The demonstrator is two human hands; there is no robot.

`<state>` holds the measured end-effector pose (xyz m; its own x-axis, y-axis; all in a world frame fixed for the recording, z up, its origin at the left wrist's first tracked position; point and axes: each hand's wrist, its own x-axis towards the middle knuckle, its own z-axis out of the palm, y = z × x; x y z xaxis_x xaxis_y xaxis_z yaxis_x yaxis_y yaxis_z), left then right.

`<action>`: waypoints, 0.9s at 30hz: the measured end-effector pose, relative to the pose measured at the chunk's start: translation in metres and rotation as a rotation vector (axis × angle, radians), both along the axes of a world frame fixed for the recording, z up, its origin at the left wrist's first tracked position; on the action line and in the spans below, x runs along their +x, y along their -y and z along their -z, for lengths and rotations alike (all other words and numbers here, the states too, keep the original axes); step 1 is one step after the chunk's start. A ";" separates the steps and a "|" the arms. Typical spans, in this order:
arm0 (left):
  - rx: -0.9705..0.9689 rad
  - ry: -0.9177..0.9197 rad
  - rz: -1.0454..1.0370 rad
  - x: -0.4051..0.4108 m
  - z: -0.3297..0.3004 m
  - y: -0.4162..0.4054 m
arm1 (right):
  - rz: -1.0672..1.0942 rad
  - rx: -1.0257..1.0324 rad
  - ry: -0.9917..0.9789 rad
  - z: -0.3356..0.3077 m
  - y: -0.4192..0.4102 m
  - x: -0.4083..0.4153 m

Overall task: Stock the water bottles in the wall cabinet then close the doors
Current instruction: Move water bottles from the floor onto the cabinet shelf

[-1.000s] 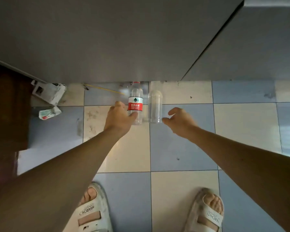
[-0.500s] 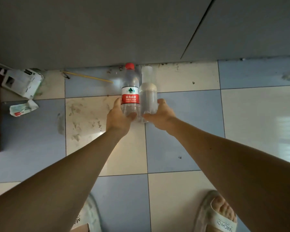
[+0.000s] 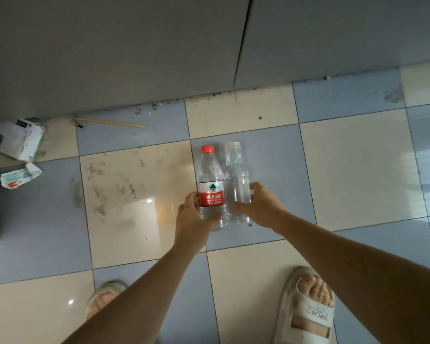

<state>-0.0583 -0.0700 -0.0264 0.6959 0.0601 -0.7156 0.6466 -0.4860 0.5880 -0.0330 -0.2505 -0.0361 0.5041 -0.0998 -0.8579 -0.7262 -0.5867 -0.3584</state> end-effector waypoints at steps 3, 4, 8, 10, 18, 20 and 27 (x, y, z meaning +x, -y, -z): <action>-0.012 0.025 0.041 0.029 0.004 -0.001 | 0.015 -0.016 0.096 0.000 0.005 0.029; -0.022 0.021 0.064 0.039 0.006 0.000 | 0.019 -0.021 0.121 -0.001 0.006 0.040; -0.053 0.031 0.116 0.067 0.018 0.009 | 0.010 0.019 0.120 0.002 0.005 0.071; -0.041 0.037 0.111 0.073 0.024 0.015 | 0.016 0.041 0.088 0.007 0.003 0.074; -0.101 0.097 -0.018 0.063 0.018 0.022 | 0.211 0.049 0.325 -0.014 0.015 0.061; -0.089 0.178 -0.044 0.062 0.006 0.023 | 0.203 0.058 0.421 -0.030 0.021 0.064; -0.045 0.488 0.030 0.072 -0.028 0.026 | 0.115 0.090 0.594 -0.069 0.037 0.073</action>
